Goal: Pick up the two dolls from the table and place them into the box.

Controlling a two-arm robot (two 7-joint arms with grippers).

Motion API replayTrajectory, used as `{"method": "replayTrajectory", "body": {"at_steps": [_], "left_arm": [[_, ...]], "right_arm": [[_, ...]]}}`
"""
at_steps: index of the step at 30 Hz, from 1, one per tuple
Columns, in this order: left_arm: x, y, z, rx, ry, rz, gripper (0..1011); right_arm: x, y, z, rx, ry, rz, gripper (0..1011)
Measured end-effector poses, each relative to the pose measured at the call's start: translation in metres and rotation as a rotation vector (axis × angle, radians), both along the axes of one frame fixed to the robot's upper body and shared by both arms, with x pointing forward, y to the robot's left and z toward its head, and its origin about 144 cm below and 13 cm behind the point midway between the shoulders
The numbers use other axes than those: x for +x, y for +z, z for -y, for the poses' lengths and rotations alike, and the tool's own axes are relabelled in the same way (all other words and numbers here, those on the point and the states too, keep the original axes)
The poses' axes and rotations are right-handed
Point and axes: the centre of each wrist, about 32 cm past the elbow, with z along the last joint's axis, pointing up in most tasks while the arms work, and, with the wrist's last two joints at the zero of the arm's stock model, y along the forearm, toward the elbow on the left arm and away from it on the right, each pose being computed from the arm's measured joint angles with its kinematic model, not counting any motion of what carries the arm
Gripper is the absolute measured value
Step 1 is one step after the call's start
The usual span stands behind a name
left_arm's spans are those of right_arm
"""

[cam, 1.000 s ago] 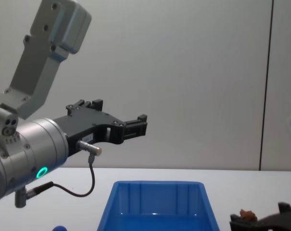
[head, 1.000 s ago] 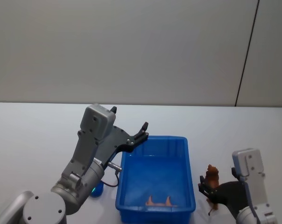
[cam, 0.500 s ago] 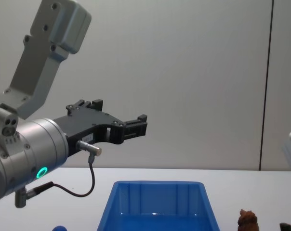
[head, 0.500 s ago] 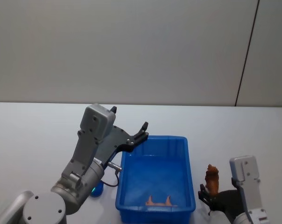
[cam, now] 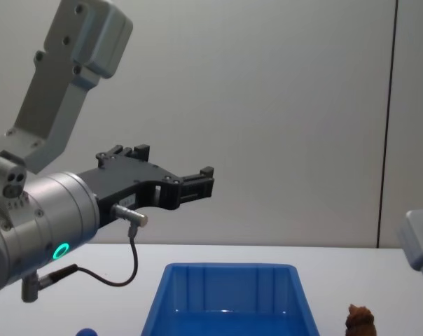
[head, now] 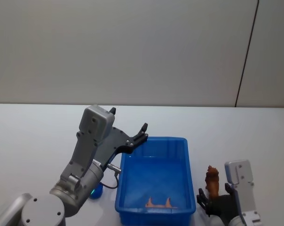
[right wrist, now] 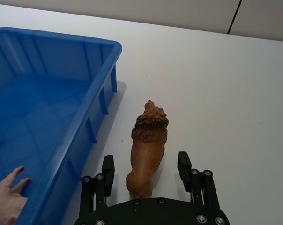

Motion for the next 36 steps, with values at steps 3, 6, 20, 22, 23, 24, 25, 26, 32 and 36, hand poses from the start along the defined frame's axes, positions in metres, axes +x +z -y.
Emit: {"method": "replayTrajectory", "body": {"at_steps": [3,6,20,22,23,24,25,26,32,36], "left_arm": [[0.000,0.000,0.000,0.000,0.000,0.000,1002],[0.000,0.000,0.000,0.000,0.000,0.000,1002],[0.000,0.000,0.000,0.000,0.000,0.000,1002],[0.000,0.000,0.000,0.000,0.000,0.000,1002],[0.000,0.000,0.000,0.000,0.000,0.000,1002],[0.000,0.000,0.000,0.000,0.000,0.000,1002],[0.000,0.000,0.000,0.000,0.000,0.000,1002],[0.000,0.000,0.000,0.000,0.000,0.000,1002],[0.000,0.000,0.000,0.000,0.000,0.000,1002],[0.000,0.000,0.000,0.000,0.000,0.000,1002]], "right_arm": [[0.001,-0.001,-0.001,0.004,-0.003,-0.009,792],[0.003,-0.003,-0.002,0.011,-0.009,-0.024,702],[0.005,-0.005,-0.003,0.022,-0.023,-0.039,286],[0.005,-0.004,-0.003,0.022,-0.023,-0.031,284],[0.005,-0.003,-0.003,0.021,-0.022,-0.022,284],[0.005,-0.002,-0.003,0.020,-0.022,-0.017,286],[0.004,0.000,-0.003,0.019,-0.021,-0.006,286],[0.004,0.001,-0.003,0.018,-0.020,0.001,286],[0.004,0.011,-0.003,0.015,-0.013,0.053,284],[0.005,0.021,-0.003,0.018,0.006,0.106,286]]}}
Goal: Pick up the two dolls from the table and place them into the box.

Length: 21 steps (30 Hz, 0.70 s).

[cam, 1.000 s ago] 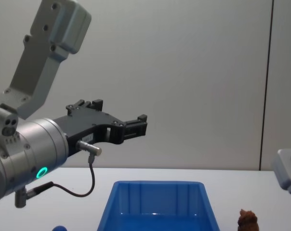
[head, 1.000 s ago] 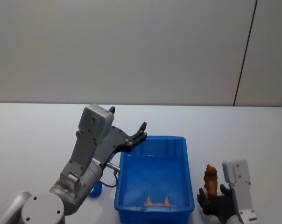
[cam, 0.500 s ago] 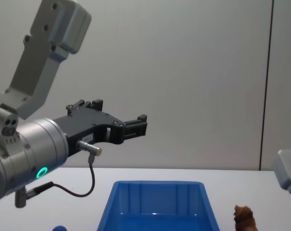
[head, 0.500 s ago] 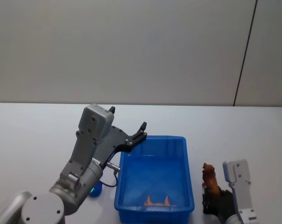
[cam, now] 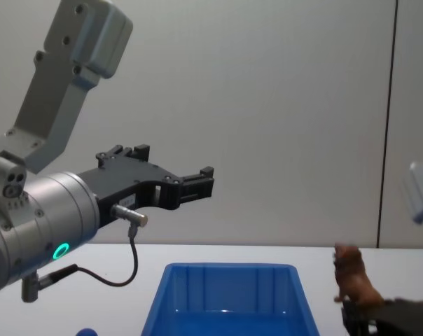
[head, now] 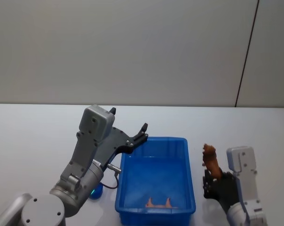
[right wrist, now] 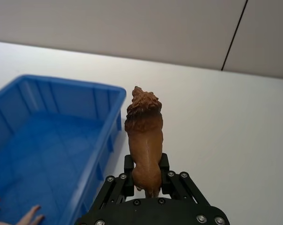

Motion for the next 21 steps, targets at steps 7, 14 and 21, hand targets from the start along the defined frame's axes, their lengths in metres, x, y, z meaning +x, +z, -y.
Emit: {"method": "replayTrajectory", "body": {"at_steps": [7,14,21], "left_arm": [[0.000,0.000,0.000,0.000,0.000,0.000,1001],[0.000,0.000,0.000,0.000,0.000,0.000,1002],[0.000,0.000,0.000,0.000,0.000,0.000,1002]], "right_arm": [[0.004,0.012,-0.001,0.014,0.049,0.050,286],[0.011,0.023,-0.004,0.039,0.138,0.072,284],[0.021,0.028,-0.010,0.060,0.232,0.059,284]]}}
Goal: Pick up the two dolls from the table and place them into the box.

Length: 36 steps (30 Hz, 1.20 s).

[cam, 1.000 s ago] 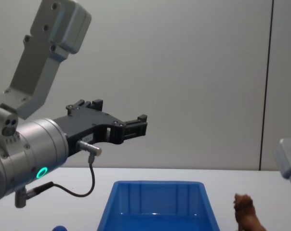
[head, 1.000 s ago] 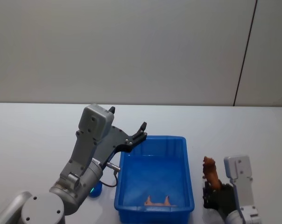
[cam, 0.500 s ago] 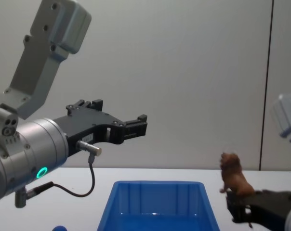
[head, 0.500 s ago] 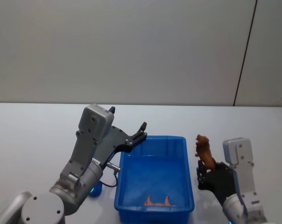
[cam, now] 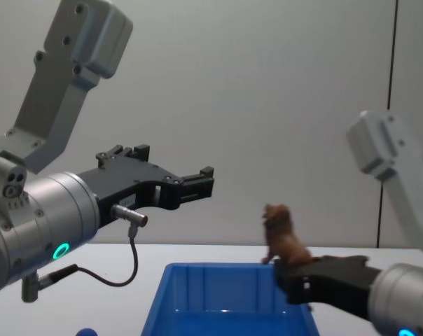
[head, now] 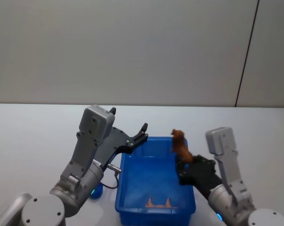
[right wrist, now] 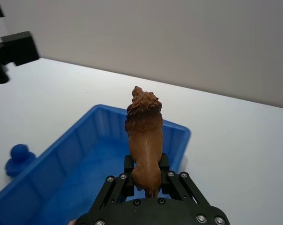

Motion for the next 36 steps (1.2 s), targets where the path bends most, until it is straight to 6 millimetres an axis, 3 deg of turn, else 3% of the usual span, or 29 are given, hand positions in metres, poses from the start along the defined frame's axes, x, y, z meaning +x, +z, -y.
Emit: {"method": "replayTrajectory", "body": {"at_steps": [4,8,17,27,36], "left_arm": [[0.000,0.000,0.000,0.000,0.000,0.000,1002],[0.000,0.000,0.000,0.000,0.000,0.000,1002],[0.000,0.000,0.000,0.000,0.000,0.000,1002],[0.000,0.000,0.000,0.000,0.000,0.000,1002],[0.000,0.000,0.000,0.000,0.000,0.000,1002]], "right_arm": [[0.007,0.002,-0.006,0.009,0.057,-0.016,298],[0.014,0.001,-0.012,0.013,0.112,-0.039,387],[0.022,0.001,-0.021,0.004,0.141,-0.061,708],[0.021,0.000,-0.023,-0.033,0.069,-0.028,986],[0.011,-0.001,-0.017,-0.071,-0.030,0.018,1001]]}}
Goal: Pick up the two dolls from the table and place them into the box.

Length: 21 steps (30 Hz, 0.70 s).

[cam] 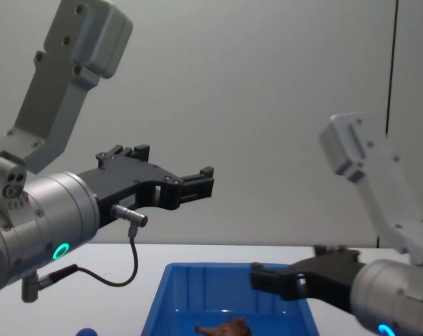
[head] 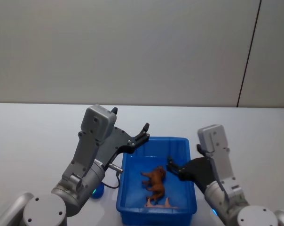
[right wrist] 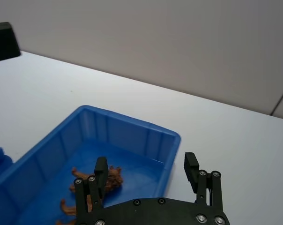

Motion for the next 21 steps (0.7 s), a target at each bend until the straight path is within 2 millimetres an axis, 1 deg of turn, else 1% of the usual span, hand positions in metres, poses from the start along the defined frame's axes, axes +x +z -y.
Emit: {"method": "replayTrajectory", "body": {"at_steps": [10,21], "left_arm": [[0.000,0.000,0.000,0.000,0.000,0.000,1002],[0.000,0.000,0.000,0.000,0.000,0.000,1002]], "right_arm": [[-0.013,-0.003,0.016,-0.034,-0.113,0.025,1001],[-0.021,-0.004,0.025,-0.051,-0.168,0.029,1000]]}}
